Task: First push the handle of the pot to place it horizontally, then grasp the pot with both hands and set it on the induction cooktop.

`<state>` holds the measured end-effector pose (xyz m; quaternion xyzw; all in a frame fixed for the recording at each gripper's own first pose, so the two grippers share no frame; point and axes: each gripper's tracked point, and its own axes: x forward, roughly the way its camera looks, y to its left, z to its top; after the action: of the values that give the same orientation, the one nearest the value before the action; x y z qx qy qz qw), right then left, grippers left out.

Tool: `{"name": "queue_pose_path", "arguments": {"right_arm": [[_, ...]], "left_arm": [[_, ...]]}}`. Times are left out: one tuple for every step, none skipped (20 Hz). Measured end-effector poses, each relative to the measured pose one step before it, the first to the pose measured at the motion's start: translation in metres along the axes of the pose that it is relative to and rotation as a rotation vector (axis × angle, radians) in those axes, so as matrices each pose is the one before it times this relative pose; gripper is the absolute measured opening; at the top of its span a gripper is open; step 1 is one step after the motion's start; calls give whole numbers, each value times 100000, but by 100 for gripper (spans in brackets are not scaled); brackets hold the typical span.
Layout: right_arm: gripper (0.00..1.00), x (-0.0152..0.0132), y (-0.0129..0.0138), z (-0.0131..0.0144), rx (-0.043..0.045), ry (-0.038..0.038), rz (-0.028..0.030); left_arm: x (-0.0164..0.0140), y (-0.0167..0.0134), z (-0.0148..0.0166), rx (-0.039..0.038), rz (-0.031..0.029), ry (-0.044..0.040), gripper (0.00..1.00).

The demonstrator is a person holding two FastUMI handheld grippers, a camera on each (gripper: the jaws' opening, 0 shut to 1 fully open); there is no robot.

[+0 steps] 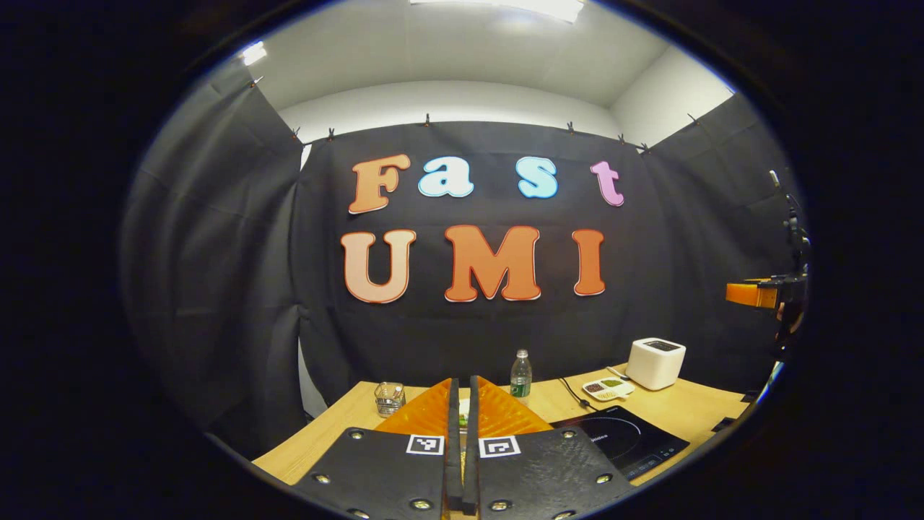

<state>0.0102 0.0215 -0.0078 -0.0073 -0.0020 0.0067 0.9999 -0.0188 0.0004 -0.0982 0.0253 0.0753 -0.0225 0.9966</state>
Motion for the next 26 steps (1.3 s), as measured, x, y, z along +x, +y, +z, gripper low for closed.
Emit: {"name": "queue_pose_path", "arguments": {"right_arm": [[95,55,144,-214,-265,596,149],[95,65,131,-56,-138,437,109],[95,12,196,9,-91,103,259],[95,-66,196,127,-120,-213,323],[95,0,151,71,-60,-376,288],[95,-19,177,18,6,-356,176],[95,76,77,67,190,-325,-34],[95,66,122,36,230,-119,-72],[95,251,270,-64,438,107,169],[95,60,237,-149,538,391,327],[95,64,237,-188,530,462,366],[95,133,233,-120,258,383,380],[95,128,86,-85,212,184,9],[95,119,112,-69,199,150,-121],[95,138,189,-185,212,225,77],[95,103,304,-155,234,280,316],[95,65,138,-114,286,322,258],[100,22,151,126,379,-25,50],[95,49,104,85,63,-259,138],[95,41,94,15,29,-354,-261],[95,-18,-37,37,176,-333,-478],[95,16,64,40,323,-266,-227],[95,134,140,-24,444,-87,12],[100,84,219,4,450,96,231],[95,116,199,-128,251,267,299],[95,78,124,-145,-65,313,163]], "left_arm": [[-123,-67,-803,155,-320,1432,2],[-254,94,-715,446,59,1515,3],[-227,177,-819,446,249,1307,3],[-182,222,-891,-44,469,1811,3],[-219,169,-1181,-733,366,2364,3],[-227,271,-1085,-544,567,2397,3],[-208,387,-1024,-480,685,1760,2],[-218,286,-913,-979,330,1969,3],[-170,169,-852,-1113,329,1869,3],[-233,507,-979,-857,946,1881,3],[-36,552,-1166,-882,877,1914,3],[-119,319,-1148,-841,97,2343,3],[62,431,-1308,-799,640,2312,3],[75,478,-1043,-666,1056,2348,3],[40,698,-970,-941,1712,1801,3],[46,548,-903,-1174,1062,1307,3],[-79,228,-1118,-1446,394,1842,3],[1,178,-1119,-1137,-147,2268,2],[25,334,-1096,-770,91,2217,2],[221,343,-931,-535,509,2201,3],[175,268,-874,-655,523,1842,3],[94,276,-801,-682,293,1674,3],[196,276,-888,-511,380,1701,2],[204,309,-707,-509,464,1540,3],[133,130,-536,-366,120,1113,2],[342,129,-463,-402,73,1341,2]]}}
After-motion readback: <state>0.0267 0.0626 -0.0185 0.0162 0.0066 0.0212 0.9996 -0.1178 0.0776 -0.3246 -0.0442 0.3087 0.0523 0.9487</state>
